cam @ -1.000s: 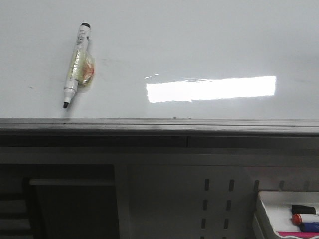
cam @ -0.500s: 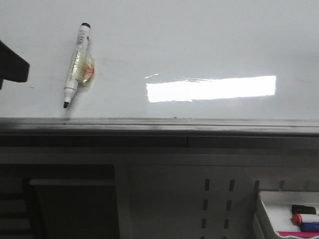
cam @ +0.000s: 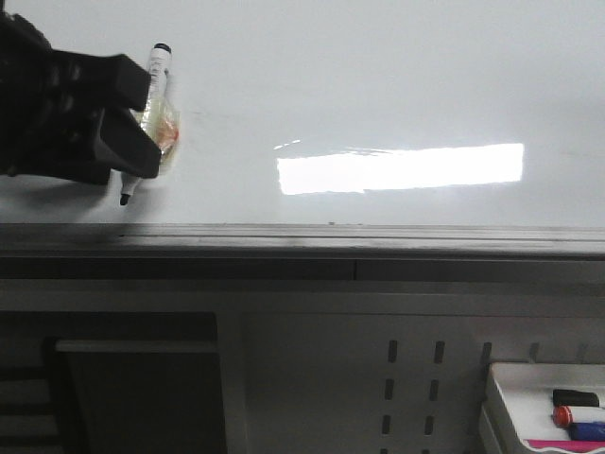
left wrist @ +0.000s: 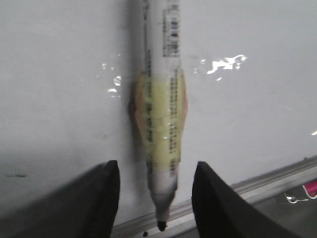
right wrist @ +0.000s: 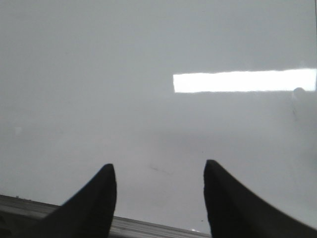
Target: Write number 4 on whiteboard
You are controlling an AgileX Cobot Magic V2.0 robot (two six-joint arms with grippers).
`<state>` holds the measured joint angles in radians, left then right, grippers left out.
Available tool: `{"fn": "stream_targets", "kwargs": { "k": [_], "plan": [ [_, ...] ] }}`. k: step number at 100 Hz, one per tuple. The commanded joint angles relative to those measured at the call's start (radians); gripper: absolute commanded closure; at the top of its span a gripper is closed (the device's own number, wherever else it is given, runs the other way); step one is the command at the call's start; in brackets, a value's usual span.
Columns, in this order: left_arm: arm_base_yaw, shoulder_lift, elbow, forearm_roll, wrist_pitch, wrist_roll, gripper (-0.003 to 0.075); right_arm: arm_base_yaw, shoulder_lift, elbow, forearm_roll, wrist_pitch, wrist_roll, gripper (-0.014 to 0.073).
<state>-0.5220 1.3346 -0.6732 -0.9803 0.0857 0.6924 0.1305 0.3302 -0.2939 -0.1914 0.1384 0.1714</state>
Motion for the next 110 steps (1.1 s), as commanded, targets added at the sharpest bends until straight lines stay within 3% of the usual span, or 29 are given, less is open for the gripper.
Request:
{"fn": "stream_targets", "kwargs": {
  "k": [1,14,34,62,90,110],
  "plan": [
    [-0.009,0.011,-0.035,-0.016,-0.048,0.003,0.0408,0.0,0.021,-0.044,-0.001,-0.067,-0.001,0.0236],
    [-0.009,0.042,-0.037,-0.016,-0.066,0.003,0.0456,0.0,0.026,-0.046,-0.001,-0.062,-0.001,0.0236],
    [-0.009,0.044,-0.037,0.0,-0.076,0.003,0.0743,0.067,0.06,-0.068,0.001,-0.038,-0.001,0.0236],
    [-0.009,-0.021,-0.049,0.292,0.16,0.031,0.074,0.339,0.222,-0.162,-0.025,0.026,-0.001,0.0236],
    [-0.009,-0.171,-0.049,0.32,0.47,0.524,0.0741,0.725,0.415,-0.187,-0.252,-0.065,-0.001,0.0235],
    [-0.009,-0.281,-0.049,0.159,0.589,0.834,0.0741,0.848,0.545,-0.267,-0.269,-0.104,-0.001,0.0234]
  ]
}}
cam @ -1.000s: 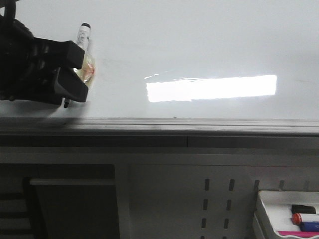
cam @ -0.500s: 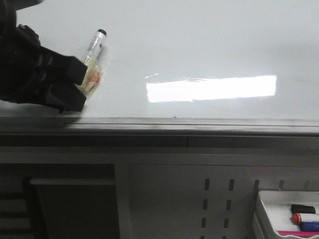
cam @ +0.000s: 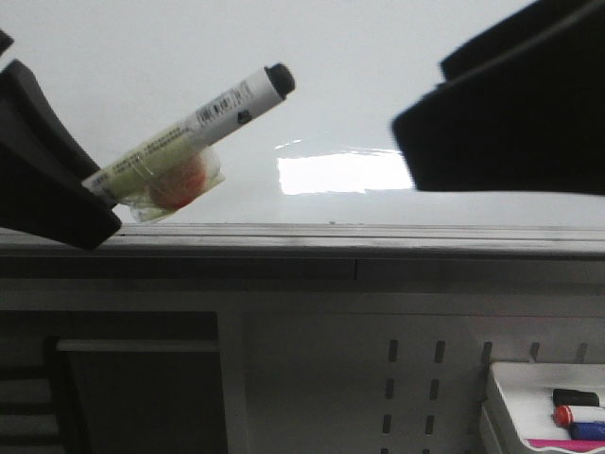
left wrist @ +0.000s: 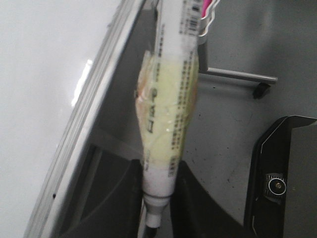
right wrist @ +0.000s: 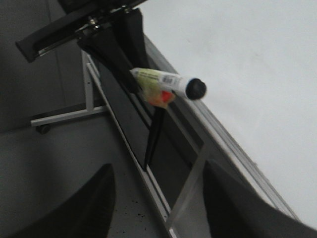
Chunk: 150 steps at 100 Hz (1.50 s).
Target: Write number 4 on whiteboard
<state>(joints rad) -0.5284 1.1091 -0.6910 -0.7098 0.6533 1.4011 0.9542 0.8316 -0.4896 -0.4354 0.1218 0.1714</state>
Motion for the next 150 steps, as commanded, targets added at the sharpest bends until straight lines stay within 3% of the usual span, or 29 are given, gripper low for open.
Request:
{"fn": "stream_targets", "kwargs": {
  "k": [1,13,66,80,113,123,133,145,150],
  "plan": [
    [-0.002,-0.059,-0.031,-0.118,0.024,0.133,0.0741,0.025,0.053,-0.075,-0.025,-0.091,-0.001,0.0232],
    [-0.002,-0.098,-0.031,-0.17,0.054,0.236,0.0741,0.025,0.121,-0.143,-0.025,-0.136,-0.001,0.0216],
    [-0.002,-0.106,-0.031,-0.171,0.081,0.237,0.0741,0.025,0.319,-0.21,-0.003,-0.281,-0.001,0.0229],
    [-0.002,-0.106,-0.031,-0.171,0.087,0.238,0.0741,0.025,0.338,-0.21,0.012,-0.331,-0.001,0.0317],
    [-0.002,-0.106,-0.031,-0.229,0.087,0.238,0.074,0.025,0.351,-0.21,0.013,-0.285,-0.001,0.0665],
    [-0.002,-0.106,-0.031,-0.234,0.086,0.236,0.0735,0.025,0.351,-0.21,0.013,-0.244,-0.001,0.0666],
    [-0.002,-0.107,-0.031,-0.246,0.082,0.227,0.0629,0.022,0.349,-0.21,0.013,-0.223,-0.001,0.0666],
    [0.0,-0.113,-0.031,-0.269,0.068,0.167,0.0352,0.018,0.341,-0.21,0.013,-0.186,-0.001,0.0664],
    [0.002,-0.124,-0.031,-0.269,0.054,0.119,0.0279,0.014,0.336,-0.208,0.013,-0.168,-0.001,0.0654]
  ]
}}
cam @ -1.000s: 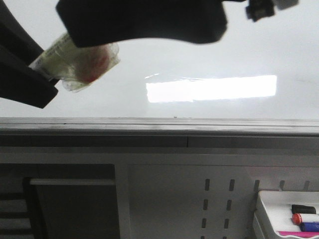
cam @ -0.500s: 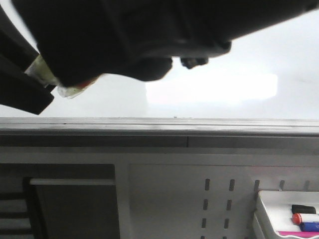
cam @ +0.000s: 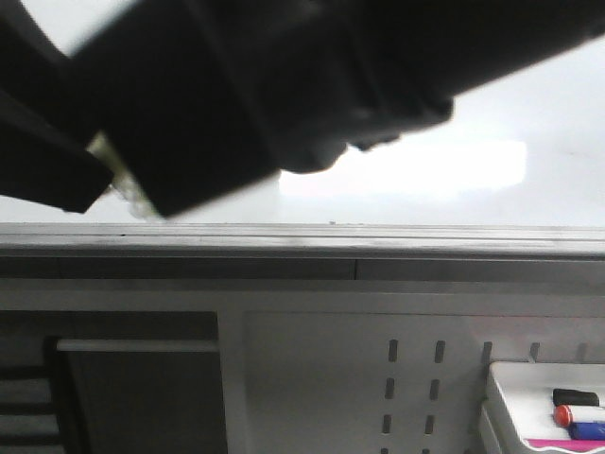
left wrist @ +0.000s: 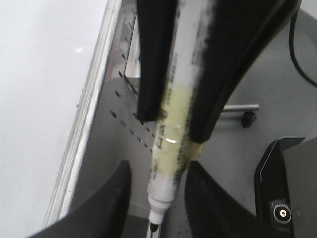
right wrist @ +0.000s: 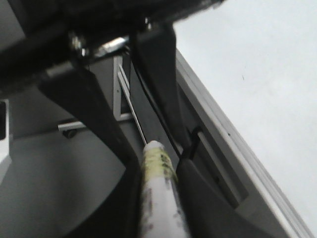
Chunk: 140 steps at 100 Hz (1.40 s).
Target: Write number 4 on whiteboard
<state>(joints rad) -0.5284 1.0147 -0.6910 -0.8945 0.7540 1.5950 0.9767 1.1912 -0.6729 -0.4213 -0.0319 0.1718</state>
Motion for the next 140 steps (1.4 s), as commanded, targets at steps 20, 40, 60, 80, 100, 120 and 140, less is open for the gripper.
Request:
{"fn": "stream_targets", "kwargs": {
  "k": [20,40,60,80,100,120,140],
  "plan": [
    [0.084,-0.151,-0.016,-0.104,-0.06,-0.156,0.0334,-0.082,-0.076,0.018,-0.001,-0.021,-0.001,0.0647],
    [0.216,-0.372,0.091,-0.122,-0.142,-0.311,0.0437,-0.208,-0.115,0.057,-0.012,-0.063,-0.001,0.0647],
    [0.249,-0.607,0.29,-0.294,-0.324,-0.364,0.0612,-0.371,-0.074,0.055,-0.018,-0.246,-0.001,0.0647],
    [0.249,-0.722,0.401,-0.373,-0.388,-0.364,0.0741,-0.489,-0.013,0.051,-0.018,-0.357,-0.004,0.0647],
    [0.249,-0.73,0.411,-0.375,-0.378,-0.364,0.0741,-0.501,0.035,-0.006,-0.018,-0.336,-0.095,0.0647],
    [0.249,-0.73,0.411,-0.375,-0.374,-0.364,0.0741,-0.501,0.082,-0.076,-0.018,-0.248,-0.107,0.0646],
    [0.249,-0.73,0.409,-0.376,-0.373,-0.364,0.0741,-0.51,0.129,-0.117,-0.018,-0.238,-0.14,0.0645]
  ]
}}
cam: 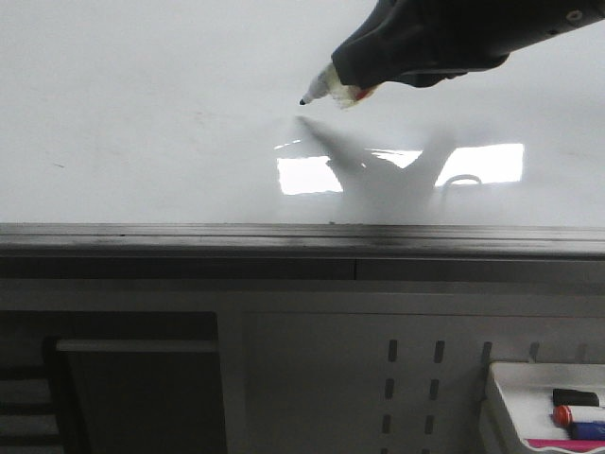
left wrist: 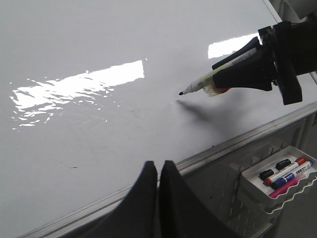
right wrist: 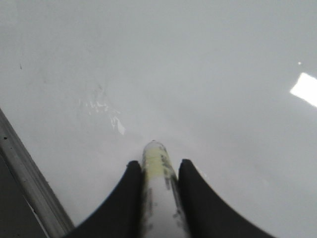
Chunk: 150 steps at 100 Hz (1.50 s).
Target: Write number 4 on whiteboard
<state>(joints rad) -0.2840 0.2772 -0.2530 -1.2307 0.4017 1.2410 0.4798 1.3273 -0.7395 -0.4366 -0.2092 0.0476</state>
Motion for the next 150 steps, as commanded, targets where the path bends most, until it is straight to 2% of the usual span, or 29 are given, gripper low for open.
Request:
{"fn": "stream_targets", "kwargs": {
  "k": [1,45,76,103,132,150],
  "plan": [
    [0.005,0.007,-0.029,-0.039,-0.021,-0.01,0.0741,-0.013,-0.007,-0.053,-0.003,-0.06,-0.016,0.0645],
    [0.005,0.007,-0.029,-0.039,-0.013,-0.01,0.0741,-0.028,0.049,-0.078,0.007,-0.006,-0.016,0.0645],
    [0.005,0.007,-0.029,-0.039,-0.013,-0.01,0.0741,0.105,0.091,-0.078,0.054,-0.005,-0.016,0.0645],
    [0.005,0.007,-0.029,-0.039,-0.013,-0.01,0.0741,0.104,0.101,-0.078,0.083,0.01,-0.016,0.0645],
    [0.005,0.007,-0.029,-0.039,-0.013,-0.009,0.0741,0.009,0.014,-0.077,0.083,0.209,-0.016,0.0645],
    [0.005,0.007,-0.029,-0.039,-0.013,-0.009,0.0741,-0.047,-0.068,-0.074,0.082,0.422,-0.016,0.0645]
  ]
}}
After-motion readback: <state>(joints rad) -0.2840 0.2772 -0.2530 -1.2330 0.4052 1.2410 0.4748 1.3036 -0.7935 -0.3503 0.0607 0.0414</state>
